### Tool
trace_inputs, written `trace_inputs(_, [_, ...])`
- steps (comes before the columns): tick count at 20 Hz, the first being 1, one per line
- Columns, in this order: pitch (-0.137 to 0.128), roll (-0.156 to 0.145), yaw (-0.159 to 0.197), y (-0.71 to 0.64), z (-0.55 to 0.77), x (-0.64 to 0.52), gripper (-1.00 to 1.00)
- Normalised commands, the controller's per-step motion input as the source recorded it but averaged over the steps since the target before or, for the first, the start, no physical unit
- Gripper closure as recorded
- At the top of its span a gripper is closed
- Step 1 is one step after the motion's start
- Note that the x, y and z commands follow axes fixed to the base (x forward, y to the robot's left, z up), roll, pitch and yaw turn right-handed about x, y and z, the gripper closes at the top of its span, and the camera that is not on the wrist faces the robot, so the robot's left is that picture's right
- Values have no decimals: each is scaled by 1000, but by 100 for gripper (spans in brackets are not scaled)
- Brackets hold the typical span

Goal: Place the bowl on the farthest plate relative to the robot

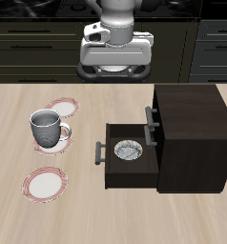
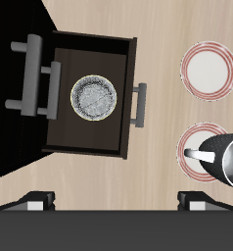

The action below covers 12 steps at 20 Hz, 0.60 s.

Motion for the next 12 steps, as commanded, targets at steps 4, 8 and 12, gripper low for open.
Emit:
trace_inputs(4, [-6, 21, 26, 59, -3, 330, -100])
trace_inputs(8, [-3, 37, 59, 54, -27, 282, -100])
trace_inputs(12, [-9, 18, 69, 28, -10, 268, -100])
